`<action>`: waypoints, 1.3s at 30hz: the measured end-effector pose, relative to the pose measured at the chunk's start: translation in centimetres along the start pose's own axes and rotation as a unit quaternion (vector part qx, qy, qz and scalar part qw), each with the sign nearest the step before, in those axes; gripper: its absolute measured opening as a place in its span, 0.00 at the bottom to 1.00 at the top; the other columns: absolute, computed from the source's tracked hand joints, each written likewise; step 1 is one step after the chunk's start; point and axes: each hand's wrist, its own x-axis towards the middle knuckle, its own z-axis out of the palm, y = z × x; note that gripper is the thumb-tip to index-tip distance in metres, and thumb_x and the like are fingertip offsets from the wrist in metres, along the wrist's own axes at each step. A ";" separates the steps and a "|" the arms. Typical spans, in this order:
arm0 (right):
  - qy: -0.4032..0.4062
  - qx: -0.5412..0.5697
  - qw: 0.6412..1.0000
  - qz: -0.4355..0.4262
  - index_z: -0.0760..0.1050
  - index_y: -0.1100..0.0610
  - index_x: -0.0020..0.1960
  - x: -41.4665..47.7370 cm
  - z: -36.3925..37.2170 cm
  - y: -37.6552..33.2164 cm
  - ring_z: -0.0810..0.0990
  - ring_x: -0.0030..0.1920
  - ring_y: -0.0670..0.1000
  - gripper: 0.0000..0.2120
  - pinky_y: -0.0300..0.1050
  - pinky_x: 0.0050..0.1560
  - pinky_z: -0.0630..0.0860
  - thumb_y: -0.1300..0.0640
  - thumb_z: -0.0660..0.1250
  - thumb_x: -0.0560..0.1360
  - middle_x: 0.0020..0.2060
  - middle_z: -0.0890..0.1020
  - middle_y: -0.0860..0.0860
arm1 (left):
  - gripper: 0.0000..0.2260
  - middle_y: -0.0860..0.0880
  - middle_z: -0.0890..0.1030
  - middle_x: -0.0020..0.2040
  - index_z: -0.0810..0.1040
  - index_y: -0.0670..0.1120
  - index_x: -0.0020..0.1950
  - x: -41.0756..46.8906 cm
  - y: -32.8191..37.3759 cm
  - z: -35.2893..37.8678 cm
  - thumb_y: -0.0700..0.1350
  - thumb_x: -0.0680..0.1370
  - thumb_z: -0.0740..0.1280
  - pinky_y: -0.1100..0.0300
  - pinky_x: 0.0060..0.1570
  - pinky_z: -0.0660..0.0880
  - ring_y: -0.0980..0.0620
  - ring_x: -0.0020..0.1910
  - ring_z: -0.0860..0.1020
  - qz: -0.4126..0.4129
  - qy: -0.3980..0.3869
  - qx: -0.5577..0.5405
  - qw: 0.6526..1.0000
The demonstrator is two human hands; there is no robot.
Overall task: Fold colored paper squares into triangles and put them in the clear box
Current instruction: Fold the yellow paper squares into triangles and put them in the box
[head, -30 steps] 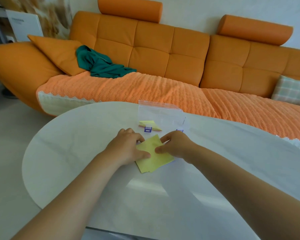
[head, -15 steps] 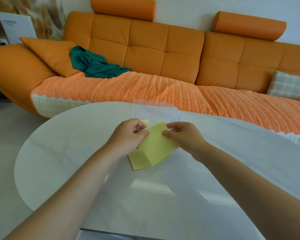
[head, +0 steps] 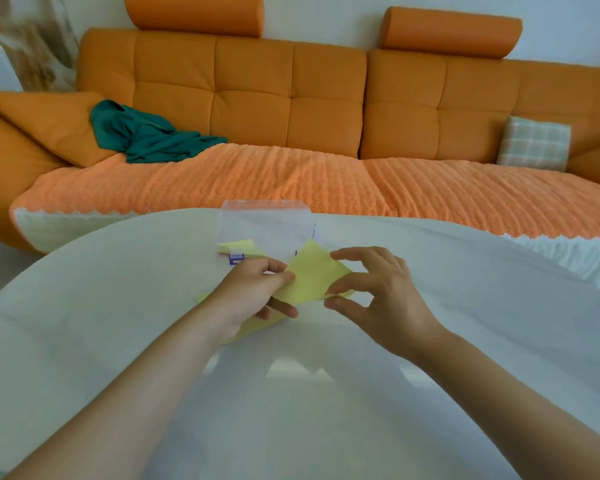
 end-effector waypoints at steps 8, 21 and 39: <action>-0.086 0.148 0.976 0.133 0.81 0.39 0.39 -0.5 -0.7 1.8 0.73 0.62 0.35 0.05 0.32 0.58 0.69 0.46 0.76 0.71 0.64 0.75 0.34 | 0.21 0.48 0.86 0.51 0.76 0.52 0.62 0.1 0.0 1.2 0.29 0.76 0.64 0.52 0.50 0.75 0.44 0.51 0.83 0.061 -0.100 0.091 0.989; -0.040 0.233 0.950 0.204 0.78 0.42 0.45 -0.2 -0.1 2.5 0.76 0.31 0.41 0.12 0.34 0.31 0.72 0.50 0.79 0.67 0.37 0.82 0.41 | 0.06 0.51 0.87 0.44 0.83 0.57 0.49 -0.1 -0.9 3.5 0.44 0.79 0.70 0.54 0.47 0.79 0.49 0.42 0.85 0.165 -0.072 0.106 0.978; -0.034 0.270 0.924 0.270 0.84 0.44 0.38 -0.2 0.0 1.8 0.73 0.28 0.44 0.06 0.36 0.28 0.69 0.47 0.75 0.73 0.32 0.84 0.47 | 0.08 0.59 0.85 0.45 0.84 0.56 0.51 -0.7 -1.4 4.9 0.45 0.81 0.66 0.58 0.50 0.76 0.58 0.46 0.83 0.184 -0.012 0.132 0.974</action>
